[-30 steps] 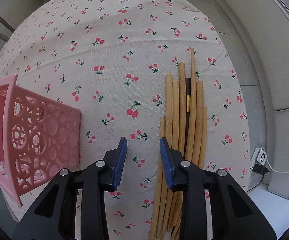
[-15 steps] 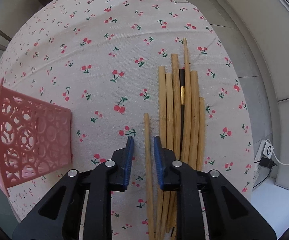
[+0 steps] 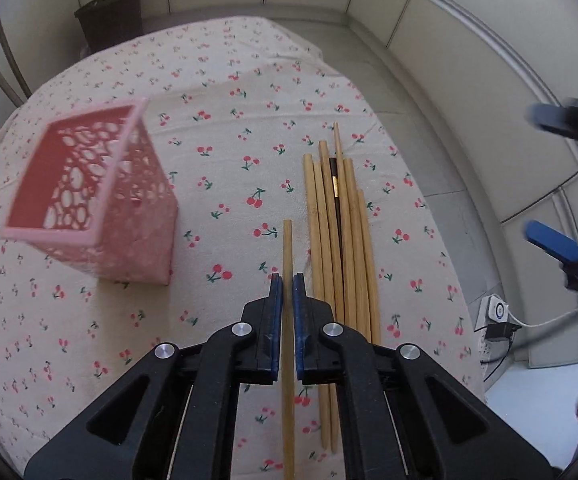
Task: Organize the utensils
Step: 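Lower the left gripper onto the chopstick pile and close on one chopstick while the right gripper grasps another, then carry the chopsticks over the pink cup and open both grippers to drop them in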
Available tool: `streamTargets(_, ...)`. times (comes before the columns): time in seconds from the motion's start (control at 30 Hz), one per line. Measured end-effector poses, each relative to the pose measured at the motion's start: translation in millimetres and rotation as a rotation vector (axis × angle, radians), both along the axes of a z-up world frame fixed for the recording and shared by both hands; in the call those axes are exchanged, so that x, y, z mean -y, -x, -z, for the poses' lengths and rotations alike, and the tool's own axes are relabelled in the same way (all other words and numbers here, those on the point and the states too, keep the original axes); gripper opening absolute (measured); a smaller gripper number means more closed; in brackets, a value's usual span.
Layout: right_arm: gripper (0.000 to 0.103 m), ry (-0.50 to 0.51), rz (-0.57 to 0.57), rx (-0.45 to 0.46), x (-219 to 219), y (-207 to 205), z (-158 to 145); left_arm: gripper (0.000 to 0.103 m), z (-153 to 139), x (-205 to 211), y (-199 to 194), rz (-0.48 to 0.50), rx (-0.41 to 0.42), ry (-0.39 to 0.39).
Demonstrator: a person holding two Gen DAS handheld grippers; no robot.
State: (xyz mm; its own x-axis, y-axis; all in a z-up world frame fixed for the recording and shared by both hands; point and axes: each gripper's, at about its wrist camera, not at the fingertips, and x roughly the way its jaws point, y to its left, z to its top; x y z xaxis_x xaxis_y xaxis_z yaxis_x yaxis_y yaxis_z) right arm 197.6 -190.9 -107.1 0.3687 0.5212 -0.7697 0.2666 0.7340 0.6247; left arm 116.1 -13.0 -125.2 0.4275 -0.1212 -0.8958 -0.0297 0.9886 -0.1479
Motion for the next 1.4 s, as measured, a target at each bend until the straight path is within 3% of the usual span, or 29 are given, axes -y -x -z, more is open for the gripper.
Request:
streamTargets(0.07, 0.093, 0.040, -0.027, -0.008, -18.2, -19.4, 12.3, 0.005, -18.2, -17.6, 19.2, 0.002, 0.057, 0.023)
streamTargets(0.2, 0.067, 0.110, -0.116, -0.022, -61.1, -58.3, 40.2, 0.005, -51.2, -57.6, 45.8, -0.013, 0.166, 0.037)
streamTargets(0.47, 0.060, 0.227, -0.175, -0.004, -103.7, -93.1, 71.5, 0.005, -81.9, -102.2, 64.9, -0.073, 0.275, 0.096)
streamTargets(0.53, 0.042, 0.240, -0.185, -0.009, -108.2, -97.2, 73.4, 0.005, -81.5, -106.1, 64.2, -0.083, 0.268, 0.117)
streamTargets(0.6, 0.012, 0.243, -0.189, -0.012, -109.4, -97.3, 77.3, 0.005, -82.1, -114.5, 65.5, -0.095, 0.262, 0.129)
streamTargets(0.83, 0.005, 0.301, -0.167, 0.094, -113.0, -81.5, 58.7, 0.005, -86.5, -129.0, 69.1, -0.132, 0.262, 0.139)
streamTargets(1.2, 0.005, 0.280, -0.194, 0.332, -99.2, 8.0, -50.0, 0.005, -116.0, -141.9, 93.5, -0.172, 0.369, 0.136)
streamTargets(1.4, 0.005, 0.232, -0.227, 0.407, -90.5, 59.2, -86.8, 0.005, -133.6, -146.6, 107.5, -0.193, 0.418, 0.128)
